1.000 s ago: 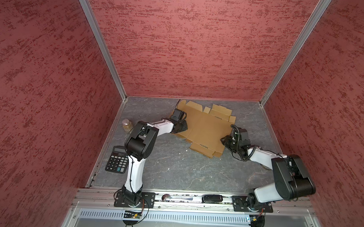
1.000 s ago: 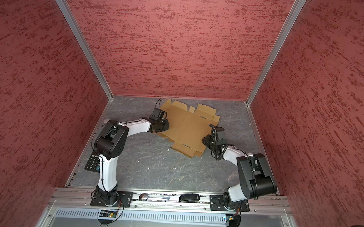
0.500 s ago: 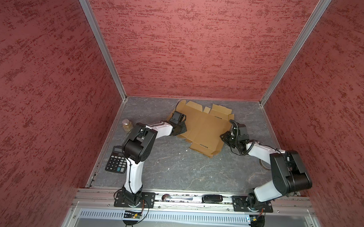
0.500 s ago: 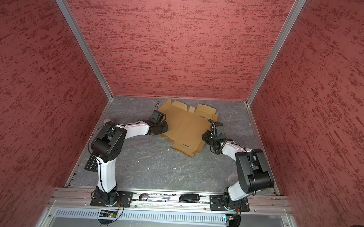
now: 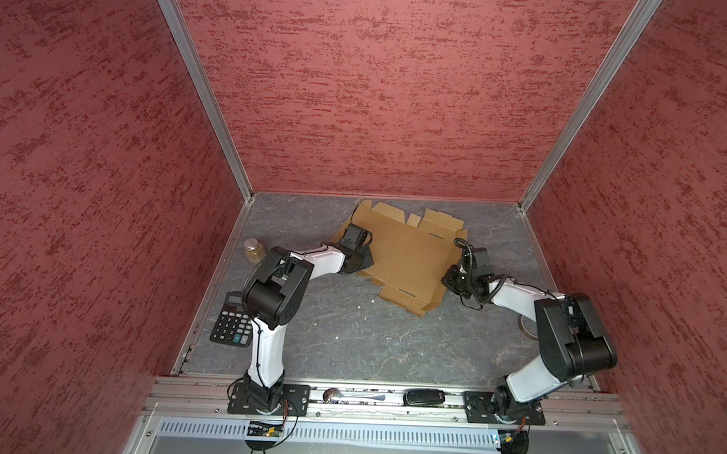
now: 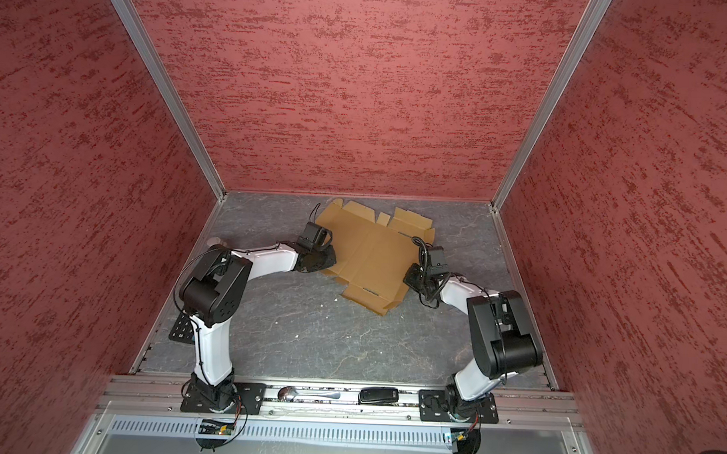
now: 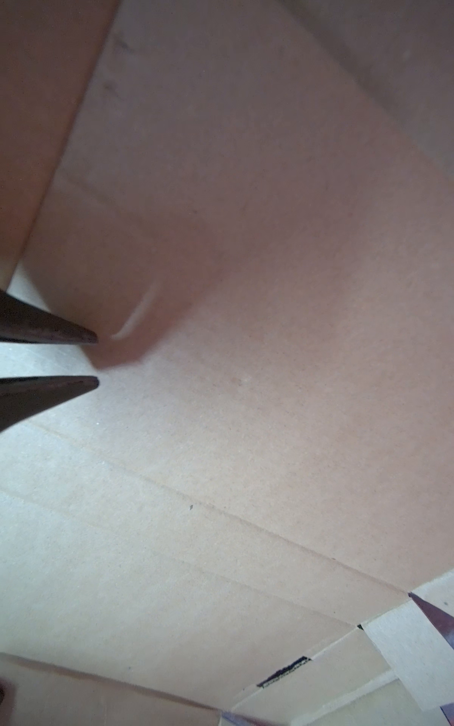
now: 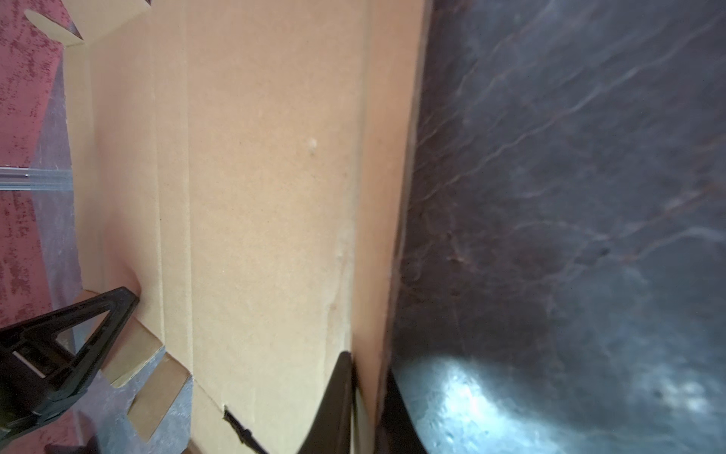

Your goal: Fold the paper box

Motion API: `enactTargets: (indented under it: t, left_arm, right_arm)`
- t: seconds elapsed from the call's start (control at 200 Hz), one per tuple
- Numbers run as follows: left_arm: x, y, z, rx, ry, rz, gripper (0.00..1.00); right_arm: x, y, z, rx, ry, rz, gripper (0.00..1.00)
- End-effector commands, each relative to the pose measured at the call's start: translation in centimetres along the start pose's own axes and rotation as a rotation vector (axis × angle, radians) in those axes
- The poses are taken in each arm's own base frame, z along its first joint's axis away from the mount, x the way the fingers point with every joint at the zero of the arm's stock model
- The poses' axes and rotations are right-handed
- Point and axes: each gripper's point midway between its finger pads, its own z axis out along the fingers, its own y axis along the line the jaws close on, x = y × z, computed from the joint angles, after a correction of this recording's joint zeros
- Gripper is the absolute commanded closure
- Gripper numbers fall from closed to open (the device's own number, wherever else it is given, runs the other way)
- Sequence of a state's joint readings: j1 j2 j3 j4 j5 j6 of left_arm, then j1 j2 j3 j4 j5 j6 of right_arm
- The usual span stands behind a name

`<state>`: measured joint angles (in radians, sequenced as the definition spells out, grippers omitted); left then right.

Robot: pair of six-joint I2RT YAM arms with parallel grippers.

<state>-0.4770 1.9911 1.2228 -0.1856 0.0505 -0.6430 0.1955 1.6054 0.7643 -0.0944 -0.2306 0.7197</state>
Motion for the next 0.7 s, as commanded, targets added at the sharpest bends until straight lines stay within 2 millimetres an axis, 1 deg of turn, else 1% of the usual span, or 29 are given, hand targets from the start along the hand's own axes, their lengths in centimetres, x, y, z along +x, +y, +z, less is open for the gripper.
enactTargets:
  t: [0.0,0.11,0.21,0.301,0.416,0.536,0.641,0.691]
  left_arm:
    - [2.6,1.7,0.3,-0.056,0.090,-0.007,0.82]
    - [2.0,1.5,-0.1,-0.050,0.085,-0.002,0.78]
    - [0.4,1.1,-1.3,-0.034,0.060,0.009,0.72]
    - [-1.5,0.8,-2.9,-0.022,0.034,0.032,0.65]
    - [-4.2,-0.1,-5.1,0.014,0.001,0.081,0.56]
    - [-7.0,-1.1,-7.4,0.065,-0.035,0.141,0.49]
    - [-8.6,-1.8,-8.8,0.092,-0.047,0.205,0.43]
    - [-9.1,-2.2,-9.3,0.100,-0.054,0.239,0.40]
  right_arm:
    - [-0.9,-0.2,0.0,0.047,-0.019,-0.022,0.92]
    - [-1.1,-0.1,0.1,0.065,-0.006,-0.048,0.94]
    - [-1.5,0.2,0.0,0.079,0.001,-0.084,0.95]
    - [-2.1,0.7,-0.1,0.090,0.014,-0.135,0.95]
    - [-3.2,1.7,-0.5,0.121,0.042,-0.226,0.95]
    - [-4.5,2.7,-0.5,0.150,0.081,-0.328,0.95]
    - [-5.6,3.3,-0.2,0.170,0.109,-0.424,0.95]
    - [-6.0,3.3,0.0,0.191,0.120,-0.459,0.96]
